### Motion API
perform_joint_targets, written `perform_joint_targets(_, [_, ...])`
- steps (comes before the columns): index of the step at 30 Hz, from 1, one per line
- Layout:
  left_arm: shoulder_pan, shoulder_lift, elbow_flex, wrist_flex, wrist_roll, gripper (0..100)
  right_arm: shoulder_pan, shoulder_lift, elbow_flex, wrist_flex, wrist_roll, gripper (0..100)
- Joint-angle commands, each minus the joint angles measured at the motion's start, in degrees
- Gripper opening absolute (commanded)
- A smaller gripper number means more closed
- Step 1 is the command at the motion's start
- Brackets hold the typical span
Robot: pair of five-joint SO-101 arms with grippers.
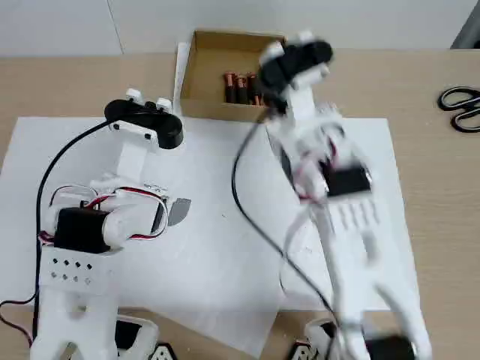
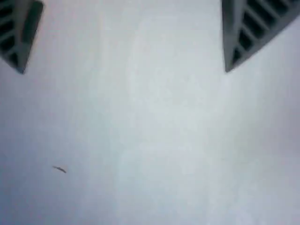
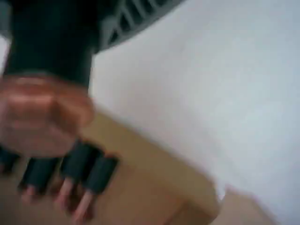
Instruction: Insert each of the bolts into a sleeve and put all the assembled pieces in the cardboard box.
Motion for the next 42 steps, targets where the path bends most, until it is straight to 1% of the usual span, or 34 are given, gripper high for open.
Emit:
perform_joint_targets(1, [-0.5, -0.8, -2.1, -0.1, -0.2, 26, 0.5, 16.3, -13.9, -10.5, 0.2, 0.4])
perform_joint_targets(5, [-0.5, -0.8, -2.1, -0.2, -0.2, 26, 0.1, 34.2, -26.2, -20.6, 0.2, 0.4])
perform_joint_targets(11, [-0.5, -0.8, -2.1, 0.0, -0.2, 26, -1.9, 56.6, -41.0, -28.0, 0.1, 0.4])
perform_joint_targets(14, [-0.5, -0.8, -2.1, -0.1, -0.2, 26, -2.9, 63.9, -45.6, -31.4, 0.2, 0.6])
perform_joint_targets(18, [-0.4, -0.7, -2.3, -0.9, -0.2, 26, -3.4, 70.6, -47.4, -42.8, 0.4, 0.7])
perform_joint_targets(20, [-0.4, -0.7, -2.2, -1.8, -0.2, 26, -3.6, 72.7, -47.4, -45.3, 0.5, 0.8])
perform_joint_targets(22, [-0.4, -0.7, -2.2, -1.8, -0.2, 26, -4.0, 73.3, -47.4, -45.2, 0.5, 1.9])
perform_joint_targets(23, [-0.4, -0.7, -2.2, -1.8, -0.2, 26, -4.0, 73.5, -47.4, -45.2, 0.5, 4.2])
perform_joint_targets(25, [-0.4, -0.7, -2.2, -1.8, -0.2, 26, -4.0, 73.4, -47.3, -44.0, 0.4, 11.8])
perform_joint_targets(27, [-0.4, -0.7, -2.2, -2.8, -0.2, 26, -4.0, 73.2, -47.4, -40.1, 0.5, 19.5])
perform_joint_targets(30, [-0.3, -0.7, -2.5, -4.2, -0.2, 26, -4.1, 73.1, -47.4, -38.3, 0.5, 26.8])
perform_joint_targets(34, [-0.4, -0.8, -3.6, -6.3, 0.2, 26, -3.2, 69.1, -47.3, -37.3, 0.5, 28.1])
perform_joint_targets(42, [-0.4, -0.8, -13.8, -6.0, 0.1, 26, -3.0, 48.1, -47.3, -21.2, 0.5, 28.1])
